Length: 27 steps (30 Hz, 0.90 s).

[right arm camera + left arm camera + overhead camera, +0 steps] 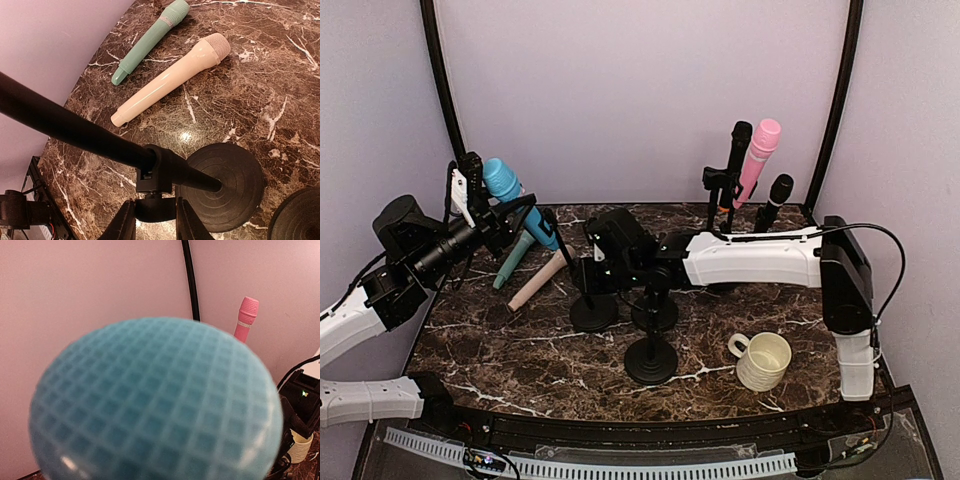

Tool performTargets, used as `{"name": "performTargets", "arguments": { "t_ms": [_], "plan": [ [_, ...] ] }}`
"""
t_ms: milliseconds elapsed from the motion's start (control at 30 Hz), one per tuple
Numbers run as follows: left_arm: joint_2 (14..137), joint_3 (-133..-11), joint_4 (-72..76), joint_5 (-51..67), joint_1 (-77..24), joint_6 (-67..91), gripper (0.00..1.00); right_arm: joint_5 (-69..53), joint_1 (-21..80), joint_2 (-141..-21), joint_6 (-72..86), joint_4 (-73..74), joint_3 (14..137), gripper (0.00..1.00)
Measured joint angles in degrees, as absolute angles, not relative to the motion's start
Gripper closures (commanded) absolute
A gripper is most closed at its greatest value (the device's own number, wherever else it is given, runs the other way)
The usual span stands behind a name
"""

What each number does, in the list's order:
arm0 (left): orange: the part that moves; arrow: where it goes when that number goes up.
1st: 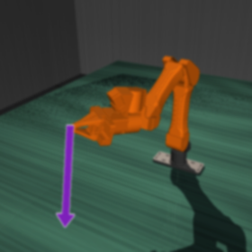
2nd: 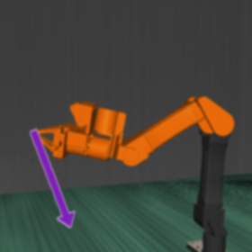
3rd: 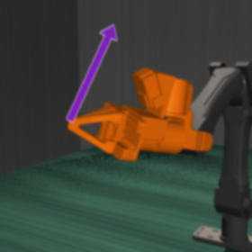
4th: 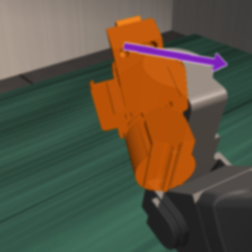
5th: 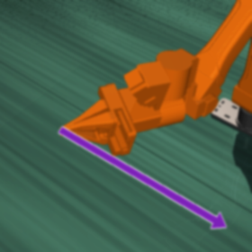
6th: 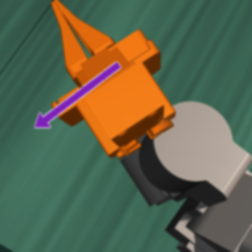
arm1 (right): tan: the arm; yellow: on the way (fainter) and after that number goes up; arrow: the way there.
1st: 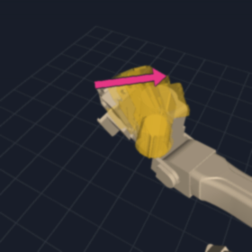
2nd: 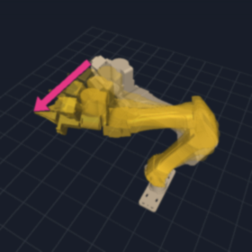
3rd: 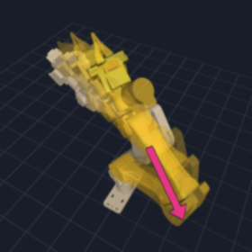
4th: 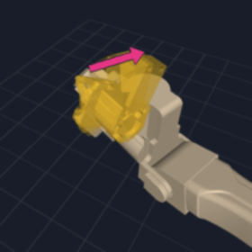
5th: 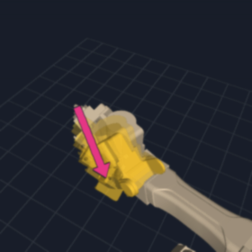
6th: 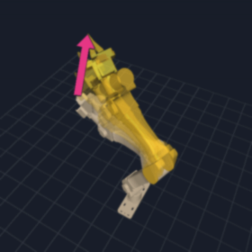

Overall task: Remove the microphone from the stand
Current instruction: Unscrew the knob on the stand of the microphone stand.

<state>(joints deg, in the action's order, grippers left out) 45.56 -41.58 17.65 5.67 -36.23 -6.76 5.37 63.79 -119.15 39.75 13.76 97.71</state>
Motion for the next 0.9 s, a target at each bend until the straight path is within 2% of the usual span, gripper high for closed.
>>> {"name": "performTargets", "arguments": {
  "t_ms": [467,667,900],
  "plan": [
    [45.5,-41.6,17.6,5.5,-36.2,-6.9,0.89,5.8,63.8,-119.5,36.0,12.7,97.6,1.0],
    [45.5,-41.6,17.4,5.5,-36.2,-7.2,0.89,7.6,64.3,-119.5,31.2,11.3,96.7,1.0],
    [45.6,-41.6,17.2,6.3,-36.2,-7.1,0.89,20.4,68.3,-119.5,20.3,11.9,96.3,1.0]
  ]
}}
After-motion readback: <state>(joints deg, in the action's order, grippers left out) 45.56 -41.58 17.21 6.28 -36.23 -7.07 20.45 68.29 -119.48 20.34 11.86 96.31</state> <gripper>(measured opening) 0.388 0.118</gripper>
